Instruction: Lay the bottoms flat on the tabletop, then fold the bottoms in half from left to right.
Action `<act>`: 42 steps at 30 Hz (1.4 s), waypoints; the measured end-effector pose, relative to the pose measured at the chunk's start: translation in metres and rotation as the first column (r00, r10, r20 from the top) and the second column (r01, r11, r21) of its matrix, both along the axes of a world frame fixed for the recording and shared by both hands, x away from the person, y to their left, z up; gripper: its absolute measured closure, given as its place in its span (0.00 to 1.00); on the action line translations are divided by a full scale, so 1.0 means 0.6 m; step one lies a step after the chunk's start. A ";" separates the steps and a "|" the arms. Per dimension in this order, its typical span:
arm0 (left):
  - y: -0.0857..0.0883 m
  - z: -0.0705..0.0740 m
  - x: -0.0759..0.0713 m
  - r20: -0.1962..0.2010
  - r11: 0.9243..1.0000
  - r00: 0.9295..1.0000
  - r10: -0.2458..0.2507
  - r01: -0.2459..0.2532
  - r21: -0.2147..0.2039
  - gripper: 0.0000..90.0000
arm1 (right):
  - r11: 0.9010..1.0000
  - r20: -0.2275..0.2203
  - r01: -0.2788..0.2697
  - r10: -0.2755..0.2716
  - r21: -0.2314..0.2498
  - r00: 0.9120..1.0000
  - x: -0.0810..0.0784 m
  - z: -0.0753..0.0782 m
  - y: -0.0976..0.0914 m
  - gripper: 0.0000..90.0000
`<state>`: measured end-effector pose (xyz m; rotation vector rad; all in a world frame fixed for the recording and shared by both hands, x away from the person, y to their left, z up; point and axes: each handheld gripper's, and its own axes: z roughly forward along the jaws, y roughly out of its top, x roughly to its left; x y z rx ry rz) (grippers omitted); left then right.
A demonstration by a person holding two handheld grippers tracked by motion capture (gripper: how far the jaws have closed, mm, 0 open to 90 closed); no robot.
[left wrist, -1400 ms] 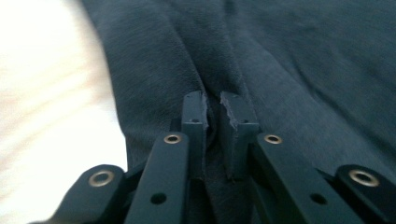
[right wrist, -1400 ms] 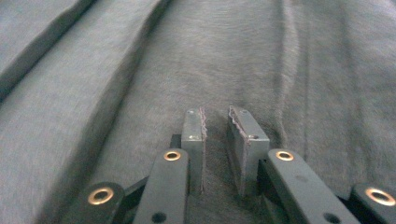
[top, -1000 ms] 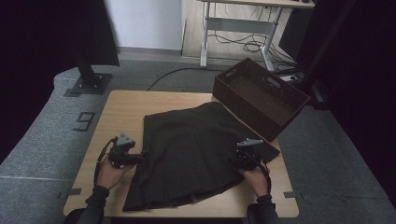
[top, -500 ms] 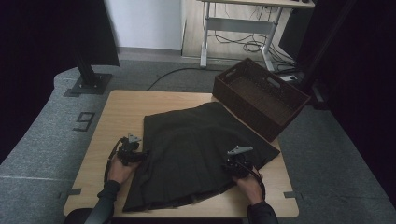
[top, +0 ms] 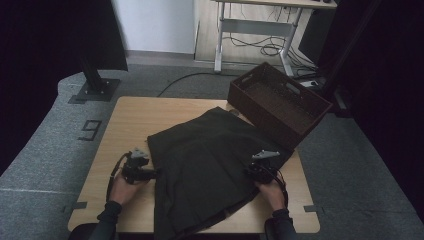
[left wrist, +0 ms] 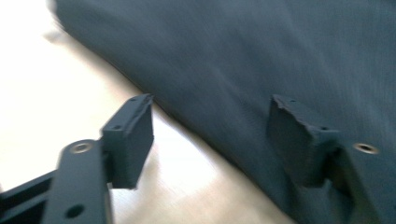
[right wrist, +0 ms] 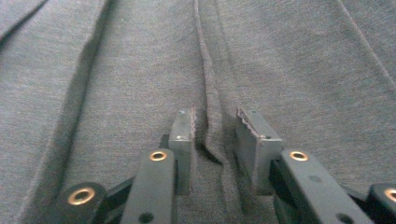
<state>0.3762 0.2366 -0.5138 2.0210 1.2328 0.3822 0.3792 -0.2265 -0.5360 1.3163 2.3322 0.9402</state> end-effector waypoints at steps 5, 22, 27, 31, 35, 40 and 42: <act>0.018 0.014 0.052 0.000 0.996 0.996 0.087 -0.087 0.012 0.27 | 0.999 0.005 -0.036 0.036 -0.016 0.999 -0.005 -0.001 0.010 0.57; 0.016 -0.046 0.117 -0.016 0.982 0.989 0.149 -0.146 0.118 0.25 | 0.997 0.021 -0.074 0.074 -0.025 0.997 -0.002 -0.005 0.019 0.48; 0.029 -0.048 0.135 -0.004 0.979 0.986 0.168 -0.167 0.115 0.23 | 0.996 0.040 -0.084 0.084 -0.014 0.996 0.015 -0.008 0.030 0.48; 0.040 -0.053 0.143 0.023 0.976 0.981 0.191 -0.192 0.097 0.21 | 0.997 0.047 -0.082 0.083 -0.010 0.995 0.035 -0.009 0.039 0.48; 0.040 -0.053 0.143 0.024 0.977 0.981 0.192 -0.194 0.094 0.22 | 0.996 0.044 -0.085 0.086 -0.017 0.995 0.042 -0.008 0.043 0.47; 0.041 -0.053 0.141 0.024 0.977 0.981 0.192 -0.193 0.094 0.22 | 0.996 0.024 -0.086 0.086 0.005 0.996 0.042 -0.004 0.040 0.28; 0.042 -0.053 0.141 0.023 0.977 0.981 0.191 -0.192 0.094 0.22 | 0.996 0.028 -0.090 0.090 0.003 0.996 0.040 0.000 0.039 0.23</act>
